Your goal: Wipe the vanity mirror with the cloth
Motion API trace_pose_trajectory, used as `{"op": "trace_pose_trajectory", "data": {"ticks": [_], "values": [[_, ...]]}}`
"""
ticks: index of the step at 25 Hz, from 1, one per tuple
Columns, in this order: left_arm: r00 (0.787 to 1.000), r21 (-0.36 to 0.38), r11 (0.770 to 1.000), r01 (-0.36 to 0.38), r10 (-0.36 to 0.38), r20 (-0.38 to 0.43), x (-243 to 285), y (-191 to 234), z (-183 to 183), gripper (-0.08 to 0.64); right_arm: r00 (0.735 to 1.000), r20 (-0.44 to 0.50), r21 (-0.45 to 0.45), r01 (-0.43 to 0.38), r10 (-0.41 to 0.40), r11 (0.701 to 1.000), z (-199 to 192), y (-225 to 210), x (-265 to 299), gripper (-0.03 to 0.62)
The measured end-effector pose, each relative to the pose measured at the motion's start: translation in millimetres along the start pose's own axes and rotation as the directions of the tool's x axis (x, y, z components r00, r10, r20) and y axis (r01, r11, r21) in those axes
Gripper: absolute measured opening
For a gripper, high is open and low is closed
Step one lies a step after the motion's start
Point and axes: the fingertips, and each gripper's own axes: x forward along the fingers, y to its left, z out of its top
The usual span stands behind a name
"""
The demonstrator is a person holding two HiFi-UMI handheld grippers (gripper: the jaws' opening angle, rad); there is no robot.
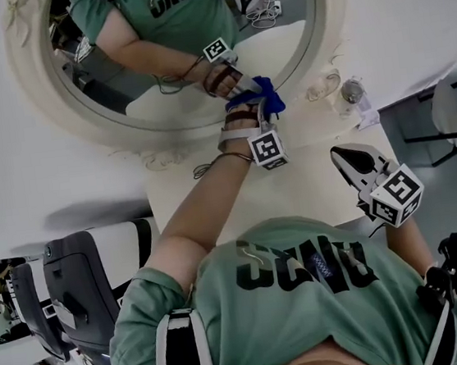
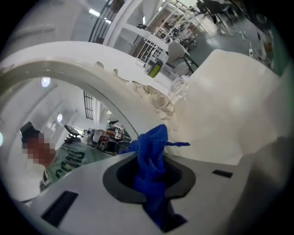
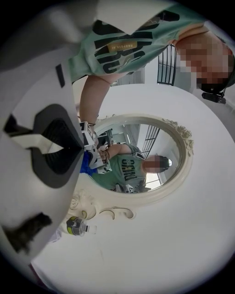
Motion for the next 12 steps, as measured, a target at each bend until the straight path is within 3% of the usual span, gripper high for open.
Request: {"op": "trace_pose_trajectory", "data": {"ticks": [3, 7, 10, 12], "values": [[0.998, -0.053, 0.997, 0.062, -0.062, -0.002, 1.4, 2.4, 3.8, 0.067, 1.0, -0.002, 0.006, 0.003, -0.003, 1.0, -0.9, -3.6, 0.7, 0.005], [0.997, -0.058, 0.995, 0.079, -0.078, 0.007, 5.5, -5.9, 7.3, 0.067, 1.0, 0.003, -0.009, -0.013, 0.013, 1.0, 1.8, 1.4, 3.5, 0.005], [0.99, -0.081, 0.987, 0.142, -0.142, -0.002, 4.0, -10.8, 6.4, 0.071, 1.0, 0.013, -0.035, -0.017, 0.017, 0.999, 8.5, 5.1, 5.0, 0.005], [0.992, -0.111, 0.986, 0.125, -0.122, 0.028, -15.6, 2.6, 9.4, 0.075, 1.0, 0.017, -0.042, -0.016, 0.017, 0.999, 10.2, 8.5, 3.1, 0.005]]}}
